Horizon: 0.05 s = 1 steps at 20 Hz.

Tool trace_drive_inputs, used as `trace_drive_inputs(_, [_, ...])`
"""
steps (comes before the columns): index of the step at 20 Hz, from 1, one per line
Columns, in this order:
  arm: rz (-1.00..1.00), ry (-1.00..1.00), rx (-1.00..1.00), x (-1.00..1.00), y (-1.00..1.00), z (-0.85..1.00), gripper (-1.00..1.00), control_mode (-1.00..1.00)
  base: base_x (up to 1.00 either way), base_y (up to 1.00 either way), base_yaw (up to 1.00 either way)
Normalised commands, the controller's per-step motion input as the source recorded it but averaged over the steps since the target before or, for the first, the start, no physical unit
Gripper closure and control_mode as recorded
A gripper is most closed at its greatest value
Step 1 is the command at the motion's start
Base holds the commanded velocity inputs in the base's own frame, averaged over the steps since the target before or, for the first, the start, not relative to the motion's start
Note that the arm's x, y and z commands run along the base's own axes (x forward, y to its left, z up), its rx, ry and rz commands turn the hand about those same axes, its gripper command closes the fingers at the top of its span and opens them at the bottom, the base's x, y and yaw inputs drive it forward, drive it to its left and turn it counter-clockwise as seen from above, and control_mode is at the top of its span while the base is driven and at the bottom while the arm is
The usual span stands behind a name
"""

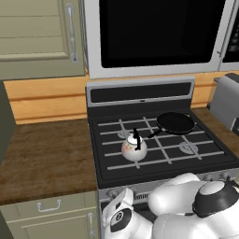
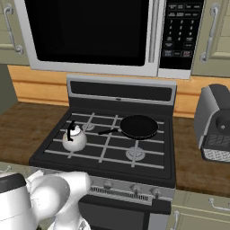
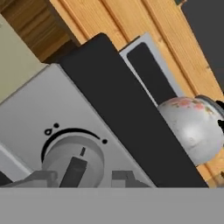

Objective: Pick the kettle from the counter and place it on a stove burner. Then turn the burner on.

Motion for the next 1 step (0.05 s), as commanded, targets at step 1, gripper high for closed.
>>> trace_drive_inputs(1, [0.00,-0.04,-0.15,0.01,-0.32,-0.13,1.00,-1.00,0.00,0.00,0.00])
